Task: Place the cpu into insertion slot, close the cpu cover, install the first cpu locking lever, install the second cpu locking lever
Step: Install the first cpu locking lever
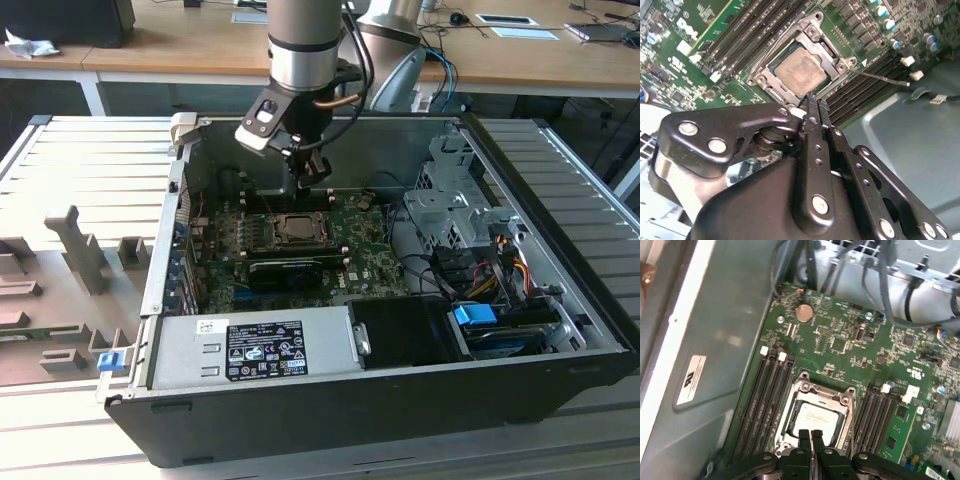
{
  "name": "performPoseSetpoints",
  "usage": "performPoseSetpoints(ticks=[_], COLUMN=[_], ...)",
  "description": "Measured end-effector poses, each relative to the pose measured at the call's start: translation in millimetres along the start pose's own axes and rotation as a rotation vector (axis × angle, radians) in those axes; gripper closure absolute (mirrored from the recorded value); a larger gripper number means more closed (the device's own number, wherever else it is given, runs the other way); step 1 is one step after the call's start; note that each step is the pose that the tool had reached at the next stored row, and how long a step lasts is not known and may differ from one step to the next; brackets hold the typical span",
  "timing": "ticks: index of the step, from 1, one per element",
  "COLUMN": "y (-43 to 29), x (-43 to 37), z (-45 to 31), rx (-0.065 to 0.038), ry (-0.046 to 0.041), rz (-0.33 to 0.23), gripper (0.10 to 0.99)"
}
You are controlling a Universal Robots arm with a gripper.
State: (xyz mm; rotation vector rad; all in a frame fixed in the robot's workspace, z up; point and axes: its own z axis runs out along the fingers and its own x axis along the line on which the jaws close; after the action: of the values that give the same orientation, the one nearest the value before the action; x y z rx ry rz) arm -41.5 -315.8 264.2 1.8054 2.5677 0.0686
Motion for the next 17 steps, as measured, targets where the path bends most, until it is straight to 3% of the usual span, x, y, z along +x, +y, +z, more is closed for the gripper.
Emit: performPoseSetpoints(ticks=[3, 17], y=[-0.1, -0.1], x=[0.0, 0.0], z=[0.5, 1.6], rx=[0.001, 0.01], ry=[0.0016, 0.0147], rz=[-0.044, -0.4], gripper=[0.929, 0.929])
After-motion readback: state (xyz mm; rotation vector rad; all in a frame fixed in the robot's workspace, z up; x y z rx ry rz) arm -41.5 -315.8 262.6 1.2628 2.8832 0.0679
